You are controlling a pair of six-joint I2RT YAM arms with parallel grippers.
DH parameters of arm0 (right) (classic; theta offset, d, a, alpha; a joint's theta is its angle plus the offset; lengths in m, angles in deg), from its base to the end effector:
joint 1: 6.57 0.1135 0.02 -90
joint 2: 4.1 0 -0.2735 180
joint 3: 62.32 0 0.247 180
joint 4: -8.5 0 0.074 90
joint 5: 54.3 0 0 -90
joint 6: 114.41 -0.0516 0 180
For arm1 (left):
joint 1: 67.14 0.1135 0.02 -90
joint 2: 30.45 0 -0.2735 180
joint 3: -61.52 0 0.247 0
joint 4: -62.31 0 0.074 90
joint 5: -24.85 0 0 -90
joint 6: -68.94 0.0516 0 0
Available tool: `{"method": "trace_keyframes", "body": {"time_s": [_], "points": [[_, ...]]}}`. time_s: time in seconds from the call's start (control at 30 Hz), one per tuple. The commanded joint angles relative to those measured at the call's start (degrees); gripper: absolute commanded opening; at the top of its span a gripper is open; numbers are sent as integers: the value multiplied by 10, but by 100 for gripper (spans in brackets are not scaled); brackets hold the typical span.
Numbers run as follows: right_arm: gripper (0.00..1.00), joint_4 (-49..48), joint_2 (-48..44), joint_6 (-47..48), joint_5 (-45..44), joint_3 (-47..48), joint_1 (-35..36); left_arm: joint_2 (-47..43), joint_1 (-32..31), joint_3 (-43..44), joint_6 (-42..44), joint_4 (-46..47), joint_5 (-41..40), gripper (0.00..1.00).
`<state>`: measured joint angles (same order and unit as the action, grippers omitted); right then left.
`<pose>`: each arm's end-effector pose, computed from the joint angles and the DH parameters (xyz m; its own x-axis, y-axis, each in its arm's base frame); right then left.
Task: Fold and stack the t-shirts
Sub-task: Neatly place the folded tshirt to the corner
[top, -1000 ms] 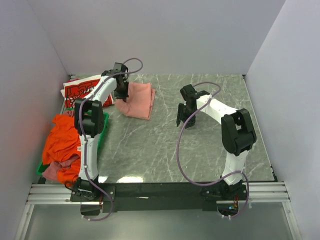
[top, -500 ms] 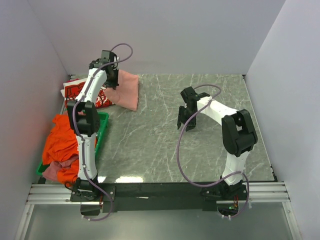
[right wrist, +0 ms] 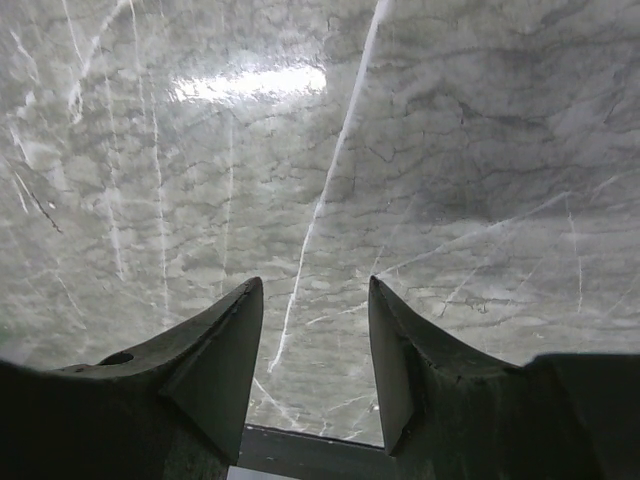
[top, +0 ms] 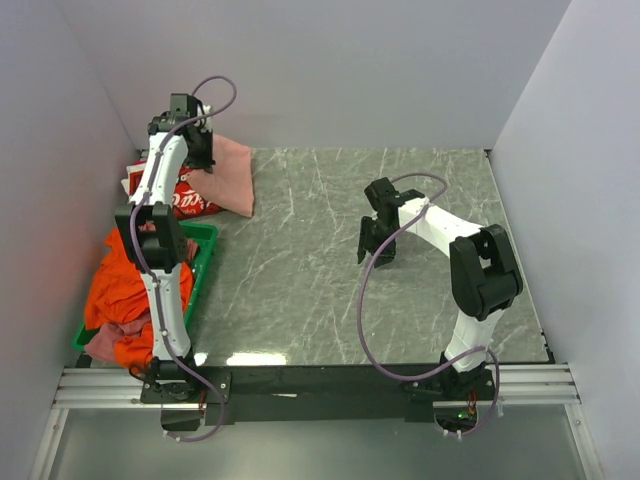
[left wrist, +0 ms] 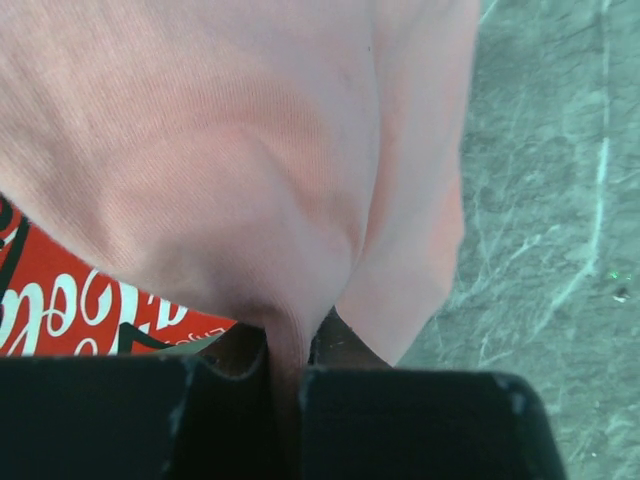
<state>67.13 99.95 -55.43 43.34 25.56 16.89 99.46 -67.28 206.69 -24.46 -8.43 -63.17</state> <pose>0.3242 0.1482 0.1893 -0.9785 0.1322 -0.1586 0.0907 0.9653 0.2451 0.5049 -0.0030 0.2848 -0.8238 -0.0573 -0.5640 -0.0269 0.9977 -0.0620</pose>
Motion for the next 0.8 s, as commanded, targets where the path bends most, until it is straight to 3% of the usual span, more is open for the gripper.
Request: {"method": "trace_keyframes", "body": {"time_s": [0.0, 0.77], "points": [[53, -1, -34, 3, 2, -10, -2, -66, 20, 35, 13, 11, 31, 0], [53, -8, -33, 0, 10, -12, 3, -111, 80, 21, 0, 25, 68, 0]]}}
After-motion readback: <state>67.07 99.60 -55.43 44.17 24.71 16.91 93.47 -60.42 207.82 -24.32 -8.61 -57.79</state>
